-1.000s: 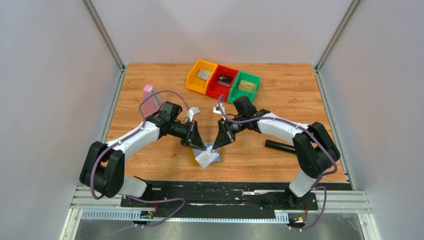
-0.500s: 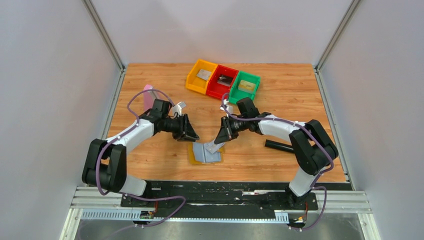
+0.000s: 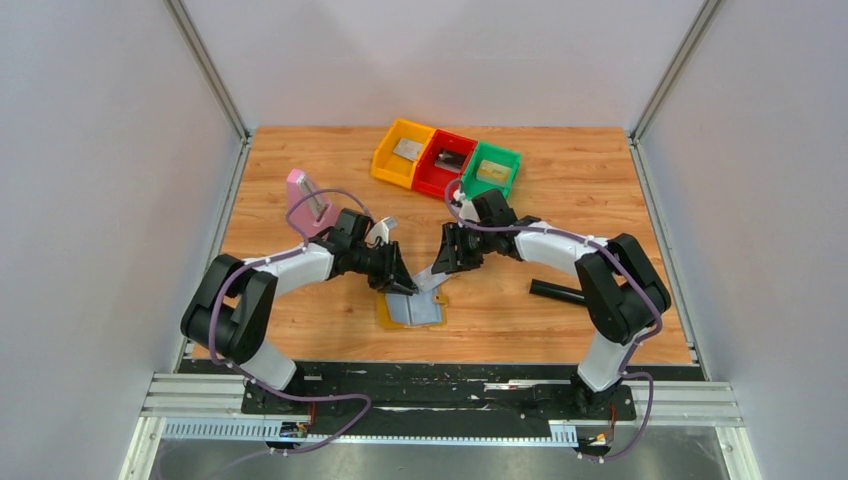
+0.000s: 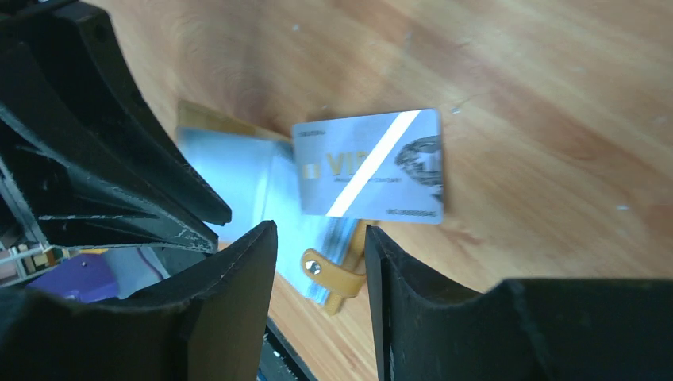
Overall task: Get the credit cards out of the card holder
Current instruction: Remove the credit card from the card holder.
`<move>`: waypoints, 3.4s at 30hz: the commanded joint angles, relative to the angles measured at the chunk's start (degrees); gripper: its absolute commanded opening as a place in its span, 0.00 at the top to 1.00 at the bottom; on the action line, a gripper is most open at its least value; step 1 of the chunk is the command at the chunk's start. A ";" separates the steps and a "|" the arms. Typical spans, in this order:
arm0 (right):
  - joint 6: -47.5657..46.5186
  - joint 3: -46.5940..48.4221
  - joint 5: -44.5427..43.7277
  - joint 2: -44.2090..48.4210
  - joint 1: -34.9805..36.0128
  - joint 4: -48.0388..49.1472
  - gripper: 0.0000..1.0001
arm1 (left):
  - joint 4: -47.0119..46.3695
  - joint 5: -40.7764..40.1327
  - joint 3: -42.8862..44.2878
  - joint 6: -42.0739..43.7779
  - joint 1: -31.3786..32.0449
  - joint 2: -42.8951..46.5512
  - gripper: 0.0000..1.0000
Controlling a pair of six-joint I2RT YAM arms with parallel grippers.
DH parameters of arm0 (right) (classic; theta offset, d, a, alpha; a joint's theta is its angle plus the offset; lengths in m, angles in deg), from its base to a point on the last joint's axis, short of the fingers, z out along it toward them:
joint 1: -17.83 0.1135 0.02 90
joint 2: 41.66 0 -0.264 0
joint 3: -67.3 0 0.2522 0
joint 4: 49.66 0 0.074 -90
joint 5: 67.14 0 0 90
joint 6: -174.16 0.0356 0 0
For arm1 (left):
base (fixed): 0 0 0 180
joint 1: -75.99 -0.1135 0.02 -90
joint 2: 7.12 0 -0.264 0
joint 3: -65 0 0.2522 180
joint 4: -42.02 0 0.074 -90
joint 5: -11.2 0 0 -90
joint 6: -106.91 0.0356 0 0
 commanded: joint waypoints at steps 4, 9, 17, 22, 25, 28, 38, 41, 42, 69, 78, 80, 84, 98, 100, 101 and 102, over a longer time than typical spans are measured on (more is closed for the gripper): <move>-0.80 3.29 -4.44 -2.06 -3.37 -2.37 0.54 | -7.91 -4.34 2.42 -3.27 0.19 -3.21 0.73; 0.49 3.93 -5.84 -1.99 -4.19 -2.29 0.54 | -4.39 -11.87 4.02 -2.09 0.13 -3.27 0.67; -1.52 6.50 -4.76 -6.25 -4.14 0.08 0.54 | -4.99 -15.82 3.90 -3.07 0.10 -6.05 0.58; -1.56 7.55 -4.73 -9.18 -3.70 -0.03 0.54 | -6.70 -16.47 3.48 -3.59 0.10 -7.36 0.54; -0.92 7.16 -5.11 -10.22 -2.92 0.11 0.55 | -7.55 -16.46 3.28 -4.03 0.13 -7.54 0.53; 0.47 6.11 -5.35 -10.88 -2.09 1.11 0.56 | -8.30 -16.86 2.61 -4.22 0.10 -7.74 0.53; 5.17 0.52 -6.66 -9.65 -1.21 4.61 0.58 | -13.76 -12.35 0.21 -6.88 0.10 -7.99 0.58; 6.49 -0.92 -6.45 -9.09 -1.21 5.91 0.59 | -15.06 -10.91 -0.63 -7.88 0.08 -7.52 0.60; 6.88 -1.32 -6.36 -8.90 -1.21 6.35 0.59 | -15.97 -10.63 -1.05 -8.51 0.11 -7.54 0.61; -9.79 0.36 12.45 9.27 -7.04 -1.13 0.44 | -2.71 2.00 6.56 0.78 -2.27 -0.64 1.00; -14.01 1.76 18.29 9.58 -7.18 -4.93 0.33 | 0.47 12.07 6.56 3.08 -1.84 6.59 1.00; -14.23 2.26 19.62 9.00 -7.14 -5.20 0.32 | 0.85 13.37 6.77 3.26 -1.50 7.60 1.00; -14.12 2.95 22.76 7.82 -6.48 -5.55 0.32 | 1.45 13.88 7.14 2.82 -1.12 8.67 1.00; -0.17 -1.93 19.61 13.78 -5.92 7.41 1.00 | 8.02 11.67 14.14 6.77 -2.22 6.27 0.71; 3.32 -2.38 18.38 15.19 -6.61 9.45 1.00 | 8.74 10.53 14.96 6.57 -5.17 6.85 0.60; 5.01 -2.41 17.56 16.06 -6.91 10.65 1.00 | 8.62 10.21 15.33 6.09 -7.33 7.16 0.57; 7.41 -2.57 16.64 16.78 -7.21 11.60 1.00 | 8.58 10.12 15.60 5.89 -8.23 7.86 0.54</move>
